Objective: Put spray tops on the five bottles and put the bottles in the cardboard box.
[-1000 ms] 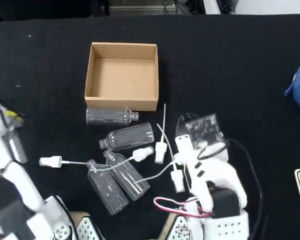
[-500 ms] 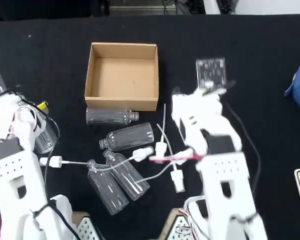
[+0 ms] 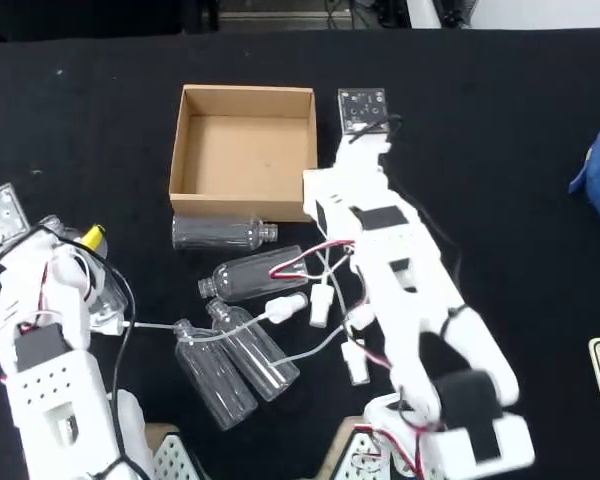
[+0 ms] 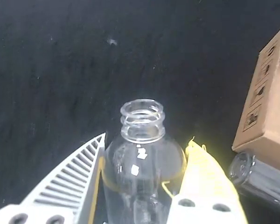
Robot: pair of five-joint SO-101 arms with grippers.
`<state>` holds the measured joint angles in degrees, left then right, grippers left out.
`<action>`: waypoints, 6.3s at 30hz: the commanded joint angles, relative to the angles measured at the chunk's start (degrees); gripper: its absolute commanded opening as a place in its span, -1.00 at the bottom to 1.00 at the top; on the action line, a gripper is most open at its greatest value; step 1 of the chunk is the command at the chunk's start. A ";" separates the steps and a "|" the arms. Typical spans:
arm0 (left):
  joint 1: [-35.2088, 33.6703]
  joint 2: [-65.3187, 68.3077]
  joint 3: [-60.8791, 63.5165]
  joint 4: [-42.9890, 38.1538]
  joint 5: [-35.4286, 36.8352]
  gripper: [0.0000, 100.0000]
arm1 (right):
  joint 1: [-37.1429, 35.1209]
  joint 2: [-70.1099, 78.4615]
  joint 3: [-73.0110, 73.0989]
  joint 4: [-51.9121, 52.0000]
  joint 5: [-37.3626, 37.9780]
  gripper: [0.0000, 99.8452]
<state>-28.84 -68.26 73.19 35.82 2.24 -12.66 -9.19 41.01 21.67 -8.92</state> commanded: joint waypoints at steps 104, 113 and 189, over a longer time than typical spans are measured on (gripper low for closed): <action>0.57 -6.24 2.24 -1.05 0.26 -0.94 | 6.15 -1.36 -3.91 0.79 7.91 -0.68; 0.57 -6.24 2.24 -1.14 0.18 -0.94 | 6.15 13.85 -16.04 6.24 8.35 -0.68; 0.48 -6.24 2.33 -0.97 0.18 -0.94 | 1.58 7.78 -14.02 24.79 12.84 -0.82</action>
<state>-28.57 -73.54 76.44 35.82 2.24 -11.25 4.09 29.67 45.41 4.53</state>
